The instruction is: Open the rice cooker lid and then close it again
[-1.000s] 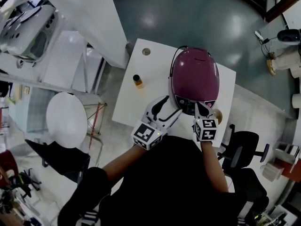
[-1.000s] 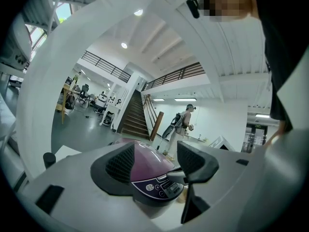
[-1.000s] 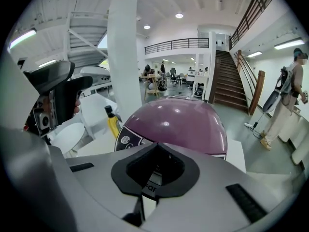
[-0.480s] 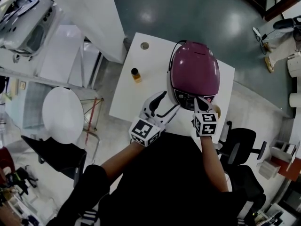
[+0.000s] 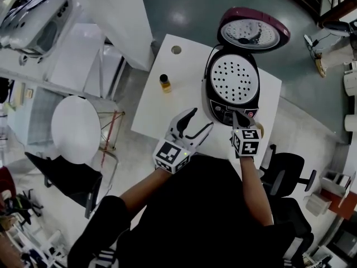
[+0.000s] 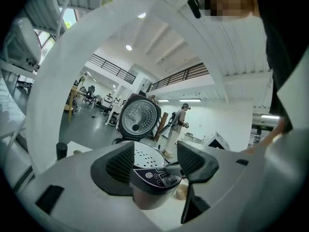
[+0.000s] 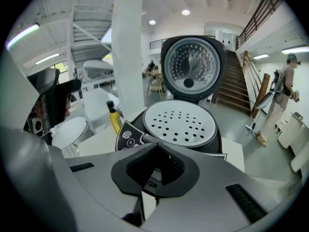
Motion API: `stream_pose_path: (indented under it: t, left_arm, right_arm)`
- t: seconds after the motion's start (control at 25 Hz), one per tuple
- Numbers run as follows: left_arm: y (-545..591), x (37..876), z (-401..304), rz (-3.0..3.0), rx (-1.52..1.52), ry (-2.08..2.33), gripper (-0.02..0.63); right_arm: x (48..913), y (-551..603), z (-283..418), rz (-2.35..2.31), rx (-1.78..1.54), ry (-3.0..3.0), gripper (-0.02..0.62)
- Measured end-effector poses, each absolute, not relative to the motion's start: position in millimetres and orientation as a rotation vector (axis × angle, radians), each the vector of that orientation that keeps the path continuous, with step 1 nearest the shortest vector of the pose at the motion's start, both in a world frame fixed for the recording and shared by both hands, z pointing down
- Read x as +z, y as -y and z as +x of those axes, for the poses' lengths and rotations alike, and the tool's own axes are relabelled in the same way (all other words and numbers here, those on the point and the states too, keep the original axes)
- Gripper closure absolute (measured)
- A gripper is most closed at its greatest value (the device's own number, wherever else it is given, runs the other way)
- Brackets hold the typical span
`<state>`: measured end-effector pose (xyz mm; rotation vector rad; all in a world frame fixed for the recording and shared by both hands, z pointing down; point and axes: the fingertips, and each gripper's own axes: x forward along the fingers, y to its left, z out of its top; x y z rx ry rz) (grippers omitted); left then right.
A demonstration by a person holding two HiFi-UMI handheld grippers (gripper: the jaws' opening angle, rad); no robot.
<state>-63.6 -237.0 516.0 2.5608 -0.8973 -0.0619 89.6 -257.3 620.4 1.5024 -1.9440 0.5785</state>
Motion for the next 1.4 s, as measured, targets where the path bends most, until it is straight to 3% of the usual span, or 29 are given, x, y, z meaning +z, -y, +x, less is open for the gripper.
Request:
stream_pose_path:
  t: [0.76,1.4]
  left_arm:
    - [213.7,498.1,-28.7,2.603,-0.035,0.889,0.353]
    - [257.0,447.4,-28.2,2.630,-0.008,1.116,0.353]
  right_arm:
    - [626.7,255.3,95.6,1.501,0.605,2.036,0.597]
    - [570.3,228.2,127.3,1.518,0.581,2.262,0.597]
